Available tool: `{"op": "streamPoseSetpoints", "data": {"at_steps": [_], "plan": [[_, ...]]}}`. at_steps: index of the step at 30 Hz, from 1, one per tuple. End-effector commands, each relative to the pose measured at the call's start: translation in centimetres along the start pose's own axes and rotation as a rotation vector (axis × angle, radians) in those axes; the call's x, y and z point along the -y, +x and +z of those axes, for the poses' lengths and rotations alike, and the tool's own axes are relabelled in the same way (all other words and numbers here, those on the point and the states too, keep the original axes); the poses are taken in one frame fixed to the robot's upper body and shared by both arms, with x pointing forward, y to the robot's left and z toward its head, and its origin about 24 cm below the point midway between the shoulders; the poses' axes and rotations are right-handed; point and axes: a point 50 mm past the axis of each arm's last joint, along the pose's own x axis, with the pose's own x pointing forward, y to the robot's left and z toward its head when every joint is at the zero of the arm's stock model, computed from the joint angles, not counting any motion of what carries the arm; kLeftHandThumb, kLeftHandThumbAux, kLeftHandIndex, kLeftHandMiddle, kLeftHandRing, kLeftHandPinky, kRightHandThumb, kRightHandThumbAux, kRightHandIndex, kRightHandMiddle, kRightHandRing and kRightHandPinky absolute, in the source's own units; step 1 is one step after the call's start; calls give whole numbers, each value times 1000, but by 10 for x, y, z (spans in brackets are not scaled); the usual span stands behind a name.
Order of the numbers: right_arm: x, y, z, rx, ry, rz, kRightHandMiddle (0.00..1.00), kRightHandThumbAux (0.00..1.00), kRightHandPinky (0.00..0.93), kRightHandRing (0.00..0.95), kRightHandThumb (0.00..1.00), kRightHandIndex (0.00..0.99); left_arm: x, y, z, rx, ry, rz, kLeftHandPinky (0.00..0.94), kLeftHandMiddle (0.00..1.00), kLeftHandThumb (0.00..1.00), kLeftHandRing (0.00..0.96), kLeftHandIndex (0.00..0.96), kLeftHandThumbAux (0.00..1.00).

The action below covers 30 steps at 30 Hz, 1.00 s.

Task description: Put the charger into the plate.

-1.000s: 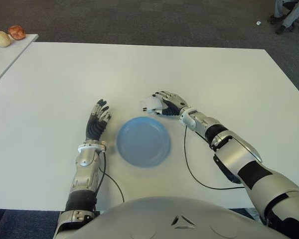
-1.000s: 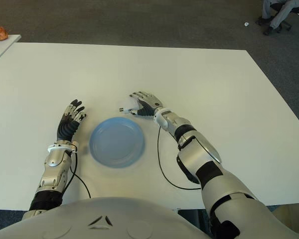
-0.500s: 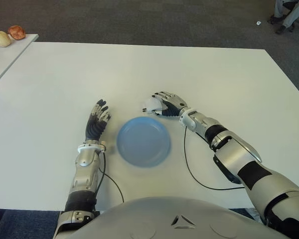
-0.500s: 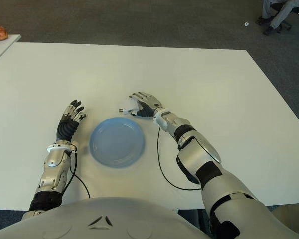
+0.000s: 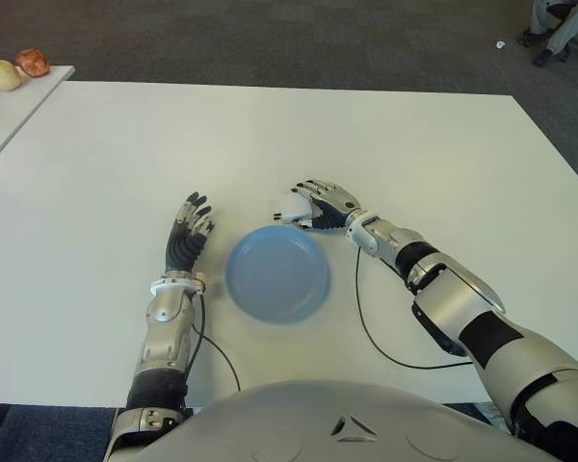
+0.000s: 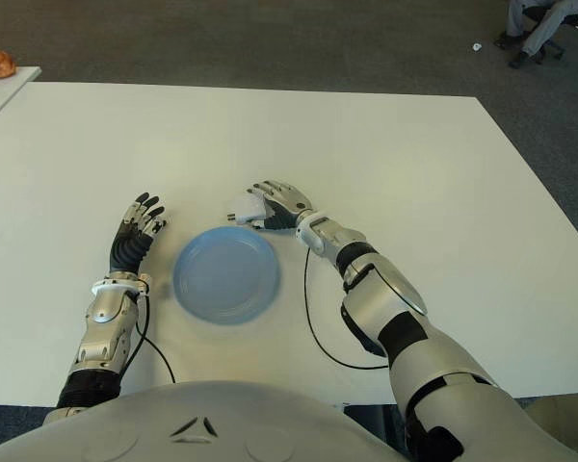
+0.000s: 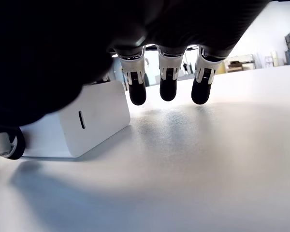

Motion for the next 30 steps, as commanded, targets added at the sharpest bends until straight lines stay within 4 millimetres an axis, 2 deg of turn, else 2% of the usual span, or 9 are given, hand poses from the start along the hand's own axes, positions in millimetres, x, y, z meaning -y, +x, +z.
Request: {"op": "streamPoseSetpoints", "data": {"at_steps": [1,8,13,20,30], "plan": [[-11,-4,2,21,-22,50,0,303,0,0,175,0,1,-6,-9,-53,-12,-2,181,118,49,145,19,648],[-12,-3,4,47,-75,77,0,307,3,0,173,0,2,-8,-9,-53,-13,5,170,112,54,137,19,648],[-9,-2,4,66,-136,87,0,315,57,1,184,4,2,-8,-9,-53,-21,10,177,115,60,141,19,641],[-4,-2,1,86,-202,87,33,329,103,41,245,29,1,-8,-9,-48,-26,9,174,113,67,138,15,630],[8,2,-3,94,-203,108,77,336,130,84,299,30,2,-9,-9,-43,-31,11,177,117,71,141,16,636]]}}
